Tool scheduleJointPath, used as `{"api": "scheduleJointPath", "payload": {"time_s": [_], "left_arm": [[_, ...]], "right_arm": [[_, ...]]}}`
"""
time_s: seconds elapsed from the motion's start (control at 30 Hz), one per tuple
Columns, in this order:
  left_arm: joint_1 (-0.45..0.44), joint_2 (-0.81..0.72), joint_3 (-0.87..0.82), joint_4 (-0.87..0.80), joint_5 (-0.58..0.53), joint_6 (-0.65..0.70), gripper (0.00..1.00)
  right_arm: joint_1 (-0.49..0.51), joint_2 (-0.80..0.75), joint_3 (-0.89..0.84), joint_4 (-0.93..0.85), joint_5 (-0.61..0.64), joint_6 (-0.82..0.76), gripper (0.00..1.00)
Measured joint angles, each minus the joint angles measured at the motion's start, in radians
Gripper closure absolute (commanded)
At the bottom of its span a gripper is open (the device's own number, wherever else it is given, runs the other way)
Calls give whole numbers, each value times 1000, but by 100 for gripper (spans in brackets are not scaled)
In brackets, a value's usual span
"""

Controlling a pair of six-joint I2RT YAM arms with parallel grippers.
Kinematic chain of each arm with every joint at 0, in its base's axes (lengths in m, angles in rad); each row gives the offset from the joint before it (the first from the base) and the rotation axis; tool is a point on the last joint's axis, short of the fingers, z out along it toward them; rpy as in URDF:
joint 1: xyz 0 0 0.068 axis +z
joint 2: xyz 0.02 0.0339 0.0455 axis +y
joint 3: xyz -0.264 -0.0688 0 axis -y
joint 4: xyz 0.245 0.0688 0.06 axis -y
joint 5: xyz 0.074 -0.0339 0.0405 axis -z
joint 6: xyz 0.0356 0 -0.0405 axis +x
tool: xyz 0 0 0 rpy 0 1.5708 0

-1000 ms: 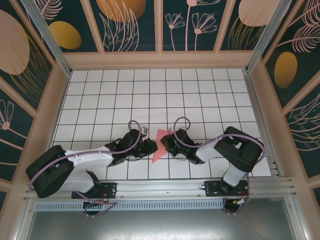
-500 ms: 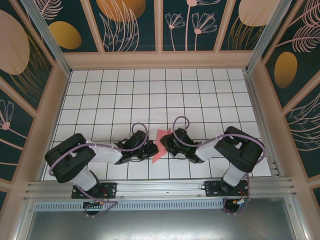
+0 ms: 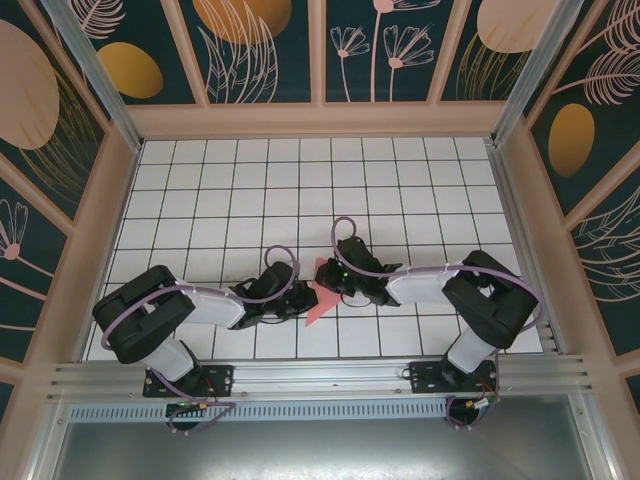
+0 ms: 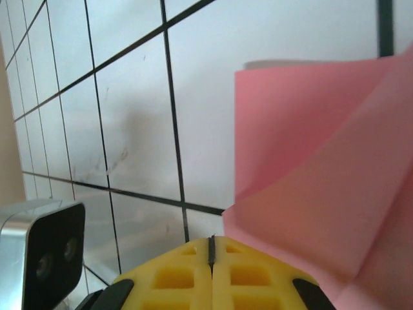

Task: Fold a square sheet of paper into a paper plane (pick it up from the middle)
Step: Fourth fold the wing at the center of the table.

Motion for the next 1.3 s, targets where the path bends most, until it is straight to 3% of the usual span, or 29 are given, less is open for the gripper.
{"api": "scheduleJointPath", "payload": {"time_s": [0.33, 0.57, 0.97, 1.13, 1.3], "left_arm": [[0, 8, 11, -5, -2, 19, 100], [0, 14, 10, 3, -5, 46, 100], [-1, 14, -1, 27, -8, 66, 100], [-1, 14, -1, 27, -8, 73, 100], [-1, 14, -1, 27, -8, 76, 100]], "right_arm": [[-39, 40, -68, 63, -34, -11, 96], [-181, 49, -106, 138, -118, -11, 94], [-386, 84, -35, 70, -166, -96, 92], [-406, 42, -16, 0, -137, -143, 89], [-340, -66, -14, -18, -127, -153, 89]]}}
